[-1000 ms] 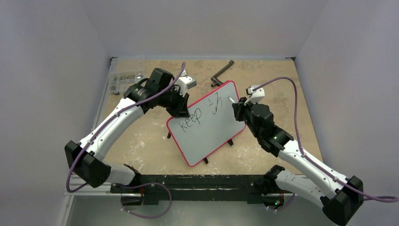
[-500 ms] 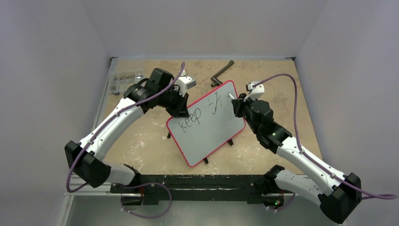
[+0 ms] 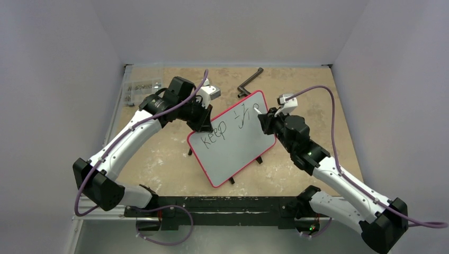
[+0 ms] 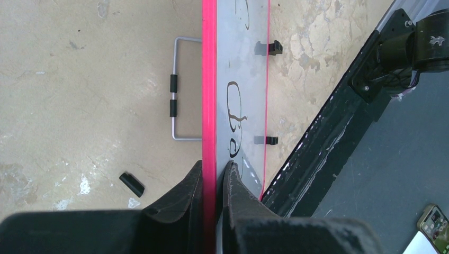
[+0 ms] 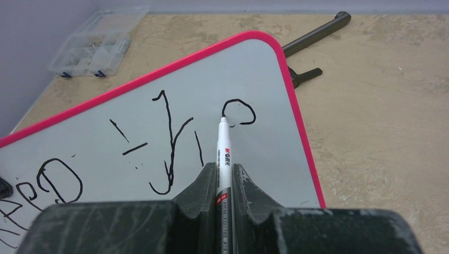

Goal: Write a sentence on the whiteboard

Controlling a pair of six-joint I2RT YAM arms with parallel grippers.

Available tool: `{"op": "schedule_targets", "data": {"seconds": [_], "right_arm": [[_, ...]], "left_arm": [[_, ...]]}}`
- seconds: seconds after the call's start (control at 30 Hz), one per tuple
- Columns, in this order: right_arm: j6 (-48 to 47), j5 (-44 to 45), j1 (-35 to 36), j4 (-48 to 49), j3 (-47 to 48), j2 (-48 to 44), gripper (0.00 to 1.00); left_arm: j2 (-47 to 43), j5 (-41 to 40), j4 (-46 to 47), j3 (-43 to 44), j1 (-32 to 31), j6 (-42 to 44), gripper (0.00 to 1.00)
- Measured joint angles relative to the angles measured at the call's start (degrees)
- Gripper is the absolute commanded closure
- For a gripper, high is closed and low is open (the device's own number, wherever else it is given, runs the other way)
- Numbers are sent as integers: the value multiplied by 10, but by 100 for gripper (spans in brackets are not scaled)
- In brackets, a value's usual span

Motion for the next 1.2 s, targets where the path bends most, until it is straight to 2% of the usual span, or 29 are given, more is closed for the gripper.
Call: {"op": "schedule_targets", "data": {"seconds": [0.4,0.7,0.93,1.2], "right_arm": [[14,2,0,-14,-42,-32,100],[17,61,0,-46,-42,-29,100],[14,85,0,-72,-14,-17,100],[5,76,0,-90,13,-78,100]], "left_arm": [[0,0,0,0,0,0,100],[0,0,1,0,0,0,100],[0,1,1,0,0,0,100],[0,1,2,0,-1,0,100]]}}
